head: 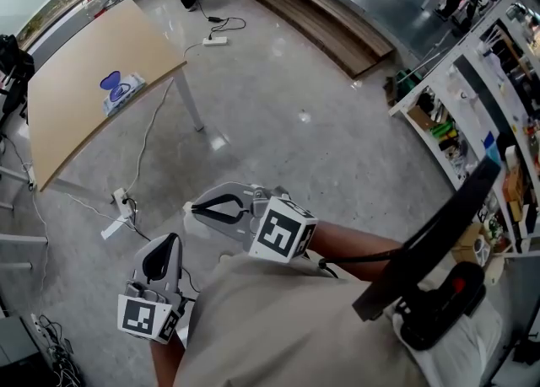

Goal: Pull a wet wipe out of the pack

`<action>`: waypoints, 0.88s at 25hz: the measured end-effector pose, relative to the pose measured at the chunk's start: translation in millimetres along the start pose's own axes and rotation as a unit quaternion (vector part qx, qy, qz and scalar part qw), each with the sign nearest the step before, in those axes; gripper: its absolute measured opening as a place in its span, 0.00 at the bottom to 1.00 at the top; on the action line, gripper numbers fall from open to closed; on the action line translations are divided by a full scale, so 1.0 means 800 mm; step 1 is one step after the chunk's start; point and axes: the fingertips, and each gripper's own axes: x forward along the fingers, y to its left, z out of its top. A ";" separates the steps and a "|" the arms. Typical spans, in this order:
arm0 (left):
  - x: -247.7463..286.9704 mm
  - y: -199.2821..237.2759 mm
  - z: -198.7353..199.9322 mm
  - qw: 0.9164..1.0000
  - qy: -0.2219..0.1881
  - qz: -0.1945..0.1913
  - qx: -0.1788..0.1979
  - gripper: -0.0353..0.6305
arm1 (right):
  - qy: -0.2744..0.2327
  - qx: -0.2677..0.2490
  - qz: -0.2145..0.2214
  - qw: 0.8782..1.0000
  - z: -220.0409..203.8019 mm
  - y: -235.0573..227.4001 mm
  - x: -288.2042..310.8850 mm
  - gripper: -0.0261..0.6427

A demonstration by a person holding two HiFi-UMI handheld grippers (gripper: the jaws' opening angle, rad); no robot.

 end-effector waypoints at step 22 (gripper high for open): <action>0.015 0.000 -0.007 1.000 -0.005 -0.001 -0.001 0.06 | -0.002 -0.011 0.011 1.000 -0.005 -0.002 -0.003 0.05</action>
